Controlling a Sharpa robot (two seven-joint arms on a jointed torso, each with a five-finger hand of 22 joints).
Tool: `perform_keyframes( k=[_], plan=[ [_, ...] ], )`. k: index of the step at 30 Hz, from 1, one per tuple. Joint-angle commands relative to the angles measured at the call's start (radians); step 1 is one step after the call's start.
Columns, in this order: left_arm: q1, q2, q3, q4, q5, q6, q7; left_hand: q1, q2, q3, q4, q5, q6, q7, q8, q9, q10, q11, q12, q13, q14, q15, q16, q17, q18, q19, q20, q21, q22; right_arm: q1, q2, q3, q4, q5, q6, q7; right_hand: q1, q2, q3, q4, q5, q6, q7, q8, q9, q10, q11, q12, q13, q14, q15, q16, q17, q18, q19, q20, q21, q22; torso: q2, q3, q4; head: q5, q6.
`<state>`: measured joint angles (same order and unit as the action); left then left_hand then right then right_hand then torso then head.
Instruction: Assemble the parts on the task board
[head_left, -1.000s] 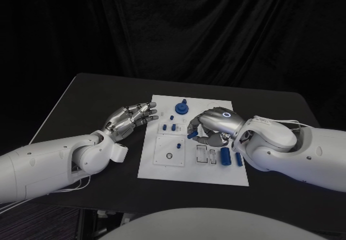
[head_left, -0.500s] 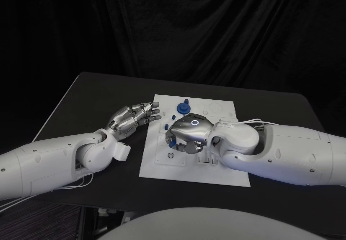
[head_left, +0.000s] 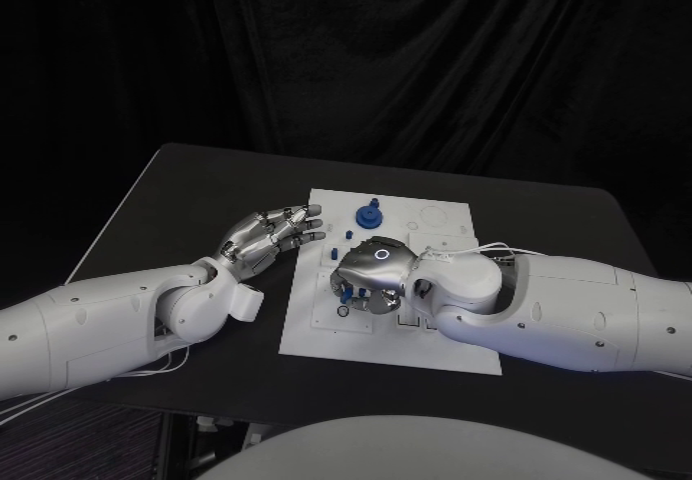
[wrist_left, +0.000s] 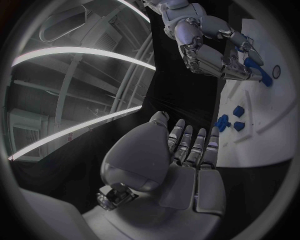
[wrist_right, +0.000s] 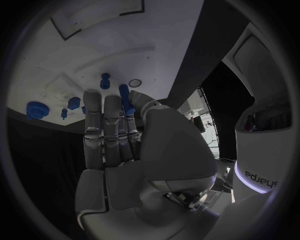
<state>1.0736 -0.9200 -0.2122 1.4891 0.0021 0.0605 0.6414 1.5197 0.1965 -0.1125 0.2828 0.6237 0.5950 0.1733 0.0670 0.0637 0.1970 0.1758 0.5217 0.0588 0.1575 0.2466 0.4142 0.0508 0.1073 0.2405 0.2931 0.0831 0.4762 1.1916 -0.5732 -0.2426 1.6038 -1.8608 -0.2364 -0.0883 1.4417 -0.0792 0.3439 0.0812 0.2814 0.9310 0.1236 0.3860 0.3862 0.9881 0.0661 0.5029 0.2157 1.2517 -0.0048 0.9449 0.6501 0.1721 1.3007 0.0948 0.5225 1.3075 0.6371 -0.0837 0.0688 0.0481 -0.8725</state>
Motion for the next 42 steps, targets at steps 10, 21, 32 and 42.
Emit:
perform_keyframes(
  k=[10,21,32,42],
  plan=[
    [-0.001,0.010,0.001,-0.006,0.004,0.021,0.006,0.000,0.000,0.003,0.002,-0.001,0.009,0.012,0.004,0.001,0.001,0.005,0.001,0.001,0.004,0.004,0.005,0.002,-0.013,0.007,0.000,0.003,0.001,-0.011,-0.013,0.000,0.022,0.032,0.004,0.014,0.009,-0.001,0.009,-0.009,-0.002,0.008,0.003,-0.010,0.025,0.008,0.001,-0.014,0.001,-0.010,-0.002,-0.008,-0.004,-0.016,-0.011,0.001,-0.008,0.058,0.000,0.0022,-0.0024,-0.002,0.000],
    [-0.002,0.011,0.001,-0.006,0.004,0.024,0.007,0.001,0.001,0.005,0.001,0.000,0.009,0.012,0.004,0.001,0.000,0.004,0.000,0.001,0.004,0.005,0.006,0.002,-0.013,0.009,0.000,0.004,0.003,-0.023,-0.017,0.000,0.027,0.038,0.000,0.018,0.010,-0.001,0.009,-0.009,-0.002,0.007,0.003,-0.011,0.025,0.008,0.001,-0.015,0.001,-0.011,-0.002,-0.010,-0.007,-0.016,-0.012,0.001,-0.009,0.058,0.000,0.0020,-0.0016,-0.003,0.000],
    [-0.003,0.009,0.001,-0.006,0.004,0.024,0.004,0.002,0.001,0.006,0.001,0.001,0.010,0.012,0.005,0.001,0.001,0.004,0.001,0.001,0.005,0.006,0.006,0.002,-0.013,0.010,0.000,0.004,0.004,-0.029,-0.012,0.000,0.017,0.039,0.017,0.012,0.007,-0.002,0.009,-0.009,-0.005,0.006,0.005,-0.015,0.025,0.009,0.003,-0.019,0.001,-0.016,-0.001,-0.016,-0.014,-0.015,-0.016,0.002,-0.020,0.056,0.000,0.0015,-0.0016,-0.003,0.000],
    [-0.004,0.013,0.001,-0.009,0.004,0.027,0.002,0.002,0.001,0.007,0.001,0.001,0.010,0.012,0.005,0.001,0.000,0.004,0.001,0.001,0.005,0.006,0.007,0.002,-0.013,0.010,0.000,0.004,0.004,-0.031,-0.010,0.000,0.015,0.039,0.028,0.007,0.006,-0.001,0.009,-0.009,-0.008,0.006,0.005,-0.017,0.026,0.010,0.003,-0.021,0.002,-0.018,0.000,-0.016,-0.014,-0.015,-0.018,0.002,-0.021,0.056,0.000,0.0014,-0.0013,-0.005,0.000]
  ],
)
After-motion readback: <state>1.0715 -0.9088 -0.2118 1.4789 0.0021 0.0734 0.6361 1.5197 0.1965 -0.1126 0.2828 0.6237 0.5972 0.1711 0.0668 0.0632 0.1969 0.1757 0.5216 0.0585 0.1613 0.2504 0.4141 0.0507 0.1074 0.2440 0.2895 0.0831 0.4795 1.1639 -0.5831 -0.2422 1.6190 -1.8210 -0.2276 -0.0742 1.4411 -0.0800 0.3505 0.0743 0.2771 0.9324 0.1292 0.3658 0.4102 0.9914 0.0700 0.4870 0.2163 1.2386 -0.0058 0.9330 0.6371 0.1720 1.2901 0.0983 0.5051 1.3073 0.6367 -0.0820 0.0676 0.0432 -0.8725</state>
